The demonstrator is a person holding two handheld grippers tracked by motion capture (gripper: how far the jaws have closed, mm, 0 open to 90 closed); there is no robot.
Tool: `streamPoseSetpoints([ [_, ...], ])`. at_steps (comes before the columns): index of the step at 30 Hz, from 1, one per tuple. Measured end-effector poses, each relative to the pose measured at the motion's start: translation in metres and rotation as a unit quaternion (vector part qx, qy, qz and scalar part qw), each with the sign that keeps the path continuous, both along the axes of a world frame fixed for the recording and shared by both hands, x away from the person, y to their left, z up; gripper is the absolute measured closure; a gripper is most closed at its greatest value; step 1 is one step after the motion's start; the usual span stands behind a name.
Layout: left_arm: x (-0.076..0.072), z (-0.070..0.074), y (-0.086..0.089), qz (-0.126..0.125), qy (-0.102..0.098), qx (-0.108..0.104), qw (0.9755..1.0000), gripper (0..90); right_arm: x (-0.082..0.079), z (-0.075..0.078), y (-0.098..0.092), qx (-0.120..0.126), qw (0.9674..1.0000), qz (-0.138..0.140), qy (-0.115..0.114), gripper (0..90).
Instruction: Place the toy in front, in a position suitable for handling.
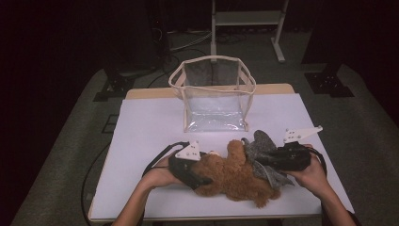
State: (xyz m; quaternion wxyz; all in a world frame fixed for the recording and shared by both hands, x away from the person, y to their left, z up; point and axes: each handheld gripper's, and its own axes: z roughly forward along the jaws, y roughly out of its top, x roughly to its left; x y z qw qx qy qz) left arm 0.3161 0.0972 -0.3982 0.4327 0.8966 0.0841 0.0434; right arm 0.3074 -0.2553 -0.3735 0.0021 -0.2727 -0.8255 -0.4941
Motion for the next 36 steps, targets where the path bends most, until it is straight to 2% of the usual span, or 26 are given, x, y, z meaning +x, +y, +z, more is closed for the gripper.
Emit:
streamPoseSetpoints([
  [5,0.001,0.001,0.001,0.006,0.007,0.002,1.0,16.8,0.0,0.021,0.003,0.008,0.9997,0.007,-0.023,73.1],
  [6,0.001,0.001,0.001,0.006,0.007,0.002,1.0,16.6,0.0,0.021,0.003,0.008,0.9997,0.007,-0.023,73.1],
  [7,0.001,0.001,0.0,0.01,0.008,-0.001,0.9999,16.2,-0.002,0.032,0.011,0.007,0.9991,0.019,-0.036,73.0],
  [9,0.001,0.002,-0.001,0.009,0.005,0.002,0.9999,16.1,-0.002,0.036,0.016,0.007,0.9988,0.024,-0.041,73.0],
  [10,0.0,0.002,-0.002,0.007,-0.003,0.003,1.0,16.0,0.0,0.041,0.031,0.005,0.998,0.04,-0.05,72.9],
  [11,0.0,0.002,-0.002,0.007,-0.003,0.003,1.0,15.7,0.0,0.041,0.031,0.005,0.998,0.04,-0.05,72.9],
  [13,-0.001,0.003,-0.003,0.008,-0.006,0.005,0.9999,15.3,0.004,0.043,0.051,-0.009,0.9968,0.057,-0.055,72.8],
  [14,-0.002,0.003,-0.003,0.005,-0.01,0.009,0.9999,14.9,0.009,0.039,0.068,-0.02,0.996,0.073,-0.047,72.6],
  [15,-0.002,0.003,-0.003,0.005,-0.011,0.008,0.9999,14.9,0.009,0.039,0.068,-0.02,0.996,0.073,-0.047,72.6],
  [16,-0.003,0.002,-0.003,0.002,-0.014,0.008,0.9999,13.8,0.012,0.032,0.08,-0.037,0.9951,0.08,-0.044,72.3],
  [17,-0.003,0.002,-0.003,0.002,-0.014,0.008,0.9999,13.0,0.012,0.032,0.08,-0.037,0.9951,0.08,-0.044,72.3],
  [18,-0.004,0.001,-0.001,-0.001,-0.019,0.007,0.9998,12.2,0.014,0.023,0.085,-0.044,0.9948,0.084,-0.036,72.4],
  [20,-0.004,0.001,0.001,-0.001,-0.021,0.003,0.9998,11.4,0.014,0.02,0.084,-0.046,0.9951,0.082,-0.033,72.4],
  [22,-0.004,0.002,0.003,0.001,-0.021,-0.003,0.9998,10.4,0.016,0.012,0.07,-0.047,0.9965,0.064,-0.024,72.8],
  [24,-0.004,0.004,0.009,-0.002,-0.022,-0.016,0.9996,10.9,0.015,0.009,0.064,-0.048,0.997,0.057,-0.021,72.9],
  [26,-0.004,0.005,0.015,0.003,-0.021,-0.025,0.9995,11.0,0.015,0.001,0.048,-0.034,0.9984,0.045,-0.006,73.4],
  [29,-0.005,0.004,0.019,0.003,-0.018,-0.028,0.9994,12.1,0.014,-0.001,0.042,-0.031,0.9987,0.041,-0.005,73.6],
  [34,-0.003,-0.008,0.028,0.002,-0.001,-0.037,0.9993,12.1,0.016,-0.006,0.03,-0.026,0.9993,0.026,-0.001,74.0],
  [36,0.0,-0.014,0.029,0.0,0.007,-0.05,0.9987,13.6,0.017,-0.007,0.027,-0.023,0.9994,0.024,0.001,74.0],
])
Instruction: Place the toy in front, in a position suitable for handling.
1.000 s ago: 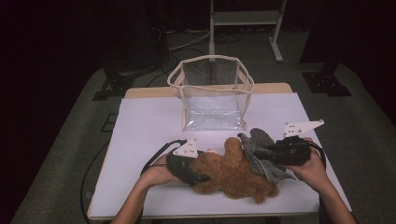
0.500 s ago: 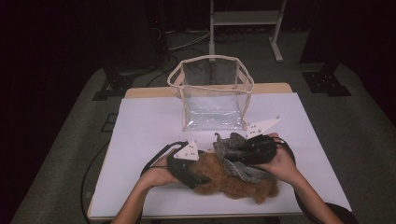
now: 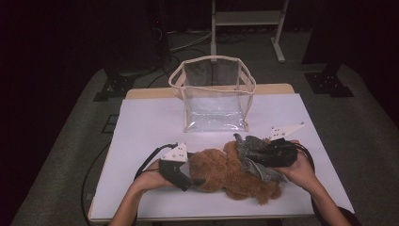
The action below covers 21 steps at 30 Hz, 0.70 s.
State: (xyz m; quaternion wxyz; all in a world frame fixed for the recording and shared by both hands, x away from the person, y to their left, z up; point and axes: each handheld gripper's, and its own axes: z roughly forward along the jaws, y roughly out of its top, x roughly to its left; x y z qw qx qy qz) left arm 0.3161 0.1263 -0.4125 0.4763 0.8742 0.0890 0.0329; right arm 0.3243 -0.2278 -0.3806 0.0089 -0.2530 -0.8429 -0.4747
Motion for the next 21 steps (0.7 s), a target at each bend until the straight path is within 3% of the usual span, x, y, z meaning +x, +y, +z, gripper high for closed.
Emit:
streamPoseSetpoints([
  [5,0.002,-0.003,0.0,-0.005,-0.013,-0.012,0.9998,31.5,-0.002,0.01,0.006,-0.018,0.9997,0.0,-0.014,74.0],
  [13,0.001,0.009,-0.011,-0.002,-0.027,-0.025,0.9993,35.8,-0.011,0.06,0.028,-0.012,0.9962,0.028,-0.082,73.7],
  [15,-0.001,0.012,-0.013,-0.005,-0.033,-0.018,0.9993,35.8,-0.011,0.059,0.036,-0.018,0.9959,0.038,-0.08,73.5],
  [18,-0.001,0.011,-0.014,-0.005,-0.032,-0.01,0.9994,35.3,-0.009,0.047,0.045,-0.036,0.9958,0.047,-0.07,73.2],
  [21,0.0,0.006,-0.012,-0.003,-0.026,-0.002,0.9996,33.4,-0.004,0.028,0.043,-0.051,0.9966,0.037,-0.053,73.4],
])
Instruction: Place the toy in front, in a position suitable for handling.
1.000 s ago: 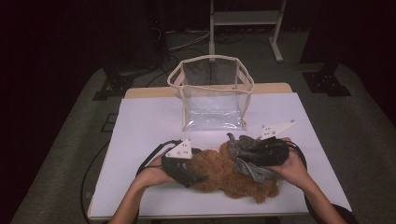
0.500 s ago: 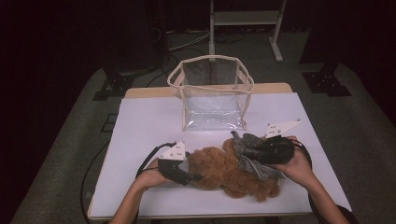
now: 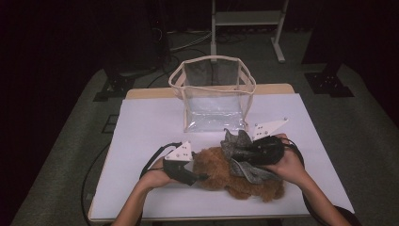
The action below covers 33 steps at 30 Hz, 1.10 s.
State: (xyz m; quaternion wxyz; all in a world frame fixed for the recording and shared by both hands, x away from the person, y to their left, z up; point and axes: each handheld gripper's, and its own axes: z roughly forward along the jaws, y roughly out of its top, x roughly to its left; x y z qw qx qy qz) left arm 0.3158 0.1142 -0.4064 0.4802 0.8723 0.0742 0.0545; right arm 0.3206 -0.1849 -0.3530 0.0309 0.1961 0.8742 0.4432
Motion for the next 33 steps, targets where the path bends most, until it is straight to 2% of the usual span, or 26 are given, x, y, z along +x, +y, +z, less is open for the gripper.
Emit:
streamPoseSetpoints([
  [2,0.001,-0.003,0.001,0.002,0.008,0.001,1.0,30.8,0.003,-0.01,-0.006,0.0,0.9999,-0.01,0.012,73.6],
  [4,0.002,-0.004,0.003,0.003,0.012,-0.005,0.9999,28.2,0.005,-0.017,-0.014,0.014,0.9993,-0.016,0.03,73.8],
  [6,0.003,-0.005,0.004,0.006,0.016,-0.006,0.9998,23.6,0.006,-0.02,-0.02,0.022,0.999,-0.018,0.036,74.0],
  [9,0.002,-0.007,0.008,0.005,0.016,-0.014,0.9998,20.0,0.005,-0.021,-0.022,0.023,0.9989,-0.018,0.036,74.1],
  [15,0.001,-0.015,0.015,0.005,0.023,-0.009,0.9997,14.7,0.004,-0.021,-0.022,0.021,0.999,-0.017,0.036,74.2],
  [17,0.002,-0.019,0.014,0.004,0.031,-0.016,0.9994,12.9,0.005,-0.022,-0.023,0.021,0.999,-0.017,0.037,74.2],
  [21,0.006,-0.022,0.007,0.001,0.034,-0.017,0.9993,10.0,0.006,-0.022,-0.023,0.021,0.9988,-0.019,0.04,74.2],
  [23,0.007,-0.022,0.006,-0.001,0.036,-0.021,0.9991,12.7,0.006,-0.022,-0.023,0.022,0.9988,-0.019,0.04,74.2],
  [25,0.007,-0.021,0.006,0.0,0.035,-0.027,0.999,22.1,0.006,-0.022,-0.024,0.024,0.9987,-0.02,0.041,74.1],
  [27,0.006,-0.02,0.006,0.0,0.026,-0.034,0.9991,31.1,0.006,-0.022,-0.023,0.026,0.9985,-0.021,0.043,74.1],
  [31,0.003,-0.009,0.005,0.0,0.008,-0.052,0.9986,39.2,0.007,-0.021,-0.024,0.034,0.9983,-0.021,0.043,74.2],
  [33,0.002,-0.006,0.005,-0.001,0.002,-0.052,0.9987,41.6,0.007,-0.02,-0.024,0.038,0.9981,-0.021,0.043,74.2],
])
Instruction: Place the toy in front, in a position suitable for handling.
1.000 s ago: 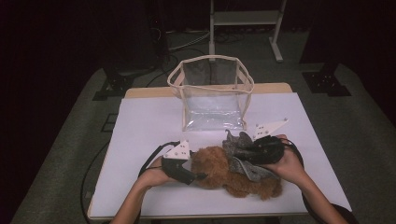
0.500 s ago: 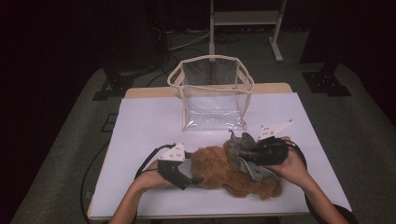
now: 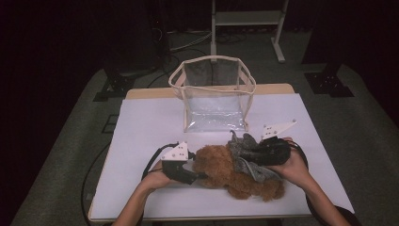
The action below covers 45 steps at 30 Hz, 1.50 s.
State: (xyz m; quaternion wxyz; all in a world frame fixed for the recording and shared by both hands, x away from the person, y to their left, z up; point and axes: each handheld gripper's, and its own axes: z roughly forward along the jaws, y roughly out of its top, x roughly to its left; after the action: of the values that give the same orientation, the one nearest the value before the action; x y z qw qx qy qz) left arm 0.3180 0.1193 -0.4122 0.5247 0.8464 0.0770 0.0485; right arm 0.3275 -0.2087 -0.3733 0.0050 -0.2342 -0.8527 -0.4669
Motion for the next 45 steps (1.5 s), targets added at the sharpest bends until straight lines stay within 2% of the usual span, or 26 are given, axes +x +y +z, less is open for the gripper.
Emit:
streamPoseSetpoints([
  [2,-0.002,0.011,-0.004,-0.003,-0.012,0.001,0.9999,42.6,0.0,0.001,0.0,0.014,0.9999,0.002,0.0,74.4],
  [4,-0.002,0.016,-0.005,-0.006,-0.012,0.002,0.9999,44.3,0.0,0.006,0.003,0.015,0.9998,0.006,-0.005,74.6],
  [7,-0.001,0.019,-0.005,-0.006,-0.011,-0.004,0.9999,44.3,-0.003,0.016,0.003,0.011,0.9997,0.008,-0.02,74.7],
  [10,0.001,0.02,-0.008,-0.004,-0.008,-0.003,1.0,43.7,-0.008,0.03,0.002,0.022,0.999,0.012,-0.036,74.7],
  [11,0.001,0.02,-0.008,-0.004,-0.008,-0.003,1.0,43.5,-0.008,0.03,0.002,0.022,0.999,0.012,-0.036,74.7],
  [14,0.002,0.022,-0.01,-0.003,-0.007,0.0,1.0,42.4,-0.016,0.045,0.006,0.035,0.9976,0.025,-0.054,74.7],
  [17,0.002,0.024,-0.012,-0.002,-0.01,0.003,0.9999,41.5,-0.019,0.048,0.009,0.035,0.9973,0.031,-0.057,74.7],
  [18,0.002,0.025,-0.013,-0.004,-0.01,-0.001,0.9999,41.1,-0.018,0.043,0.012,0.016,0.9977,0.03,-0.058,74.6],
  [19,0.002,0.025,-0.013,-0.004,-0.01,-0.001,0.9999,40.5,-0.018,0.043,0.012,0.016,0.9977,0.03,-0.058,74.6],
  [20,0.003,0.024,-0.013,-0.002,-0.01,0.006,0.9999,39.8,-0.014,0.032,0.01,0.0,0.9987,0.021,-0.046,74.8],
  [21,0.003,0.024,-0.013,-0.002,-0.01,0.006,0.9999,38.8,-0.012,0.026,0.007,-0.006,0.9991,0.014,-0.04,75.0],
  [22,0.004,0.02,-0.013,0.003,-0.001,0.011,0.9999,37.6,-0.009,0.019,0.005,-0.015,0.9992,0.006,-0.038,75.4],
  [23,0.004,0.02,-0.013,0.003,-0.001,0.011,0.9999,36.3,-0.009,0.019,0.005,-0.015,0.9992,0.006,-0.038,75.4],
  [25,0.007,0.015,-0.012,0.007,0.008,0.01,0.9999,35.2,-0.002,0.006,-0.002,-0.014,0.9997,-0.006,-0.02,76.1],
  [27,0.009,0.009,-0.011,0.012,0.013,0.011,0.9998,32.4,0.001,0.001,-0.005,-0.017,0.9997,-0.009,-0.014,76.4],
  [29,0.01,0.004,-0.008,0.015,0.018,0.013,0.9996,28.2,0.003,-0.002,-0.004,-0.02,0.9997,-0.008,-0.012,76.5],
  [30,0.01,0.002,-0.006,0.016,0.022,0.016,0.9995,23.9,0.003,-0.002,-0.001,-0.03,0.9995,-0.005,-0.013,76.5],
  [31,0.01,-0.002,-0.004,0.019,0.023,0.016,0.9994,23.9,0.003,-0.002,-0.001,-0.03,0.9995,-0.005,-0.013,76.5],
  [33,0.012,-0.011,0.003,0.023,0.034,0.009,0.9991,18.4,0.004,-0.004,0.002,-0.034,0.9993,-0.003,-0.013,76.6],
  [36,0.012,-0.016,0.007,0.021,0.036,0.016,0.999,15.7,0.005,-0.006,0.001,-0.031,0.9995,-0.006,-0.008,76.6],
  [38,0.013,-0.021,0.006,0.025,0.045,0.025,0.9984,12.0,0.005,-0.006,0.0,-0.03,0.9995,-0.006,-0.007,76.6],
  [42,0.015,-0.027,-0.002,0.017,0.059,0.026,0.9978,8.4,0.005,-0.006,0.0,-0.03,0.9995,-0.006,-0.005,76.6],
  [45,0.017,-0.027,-0.008,0.017,0.06,0.026,0.9977,7.9,0.005,-0.006,0.0,-0.028,0.9996,-0.005,-0.005,76.6],
])
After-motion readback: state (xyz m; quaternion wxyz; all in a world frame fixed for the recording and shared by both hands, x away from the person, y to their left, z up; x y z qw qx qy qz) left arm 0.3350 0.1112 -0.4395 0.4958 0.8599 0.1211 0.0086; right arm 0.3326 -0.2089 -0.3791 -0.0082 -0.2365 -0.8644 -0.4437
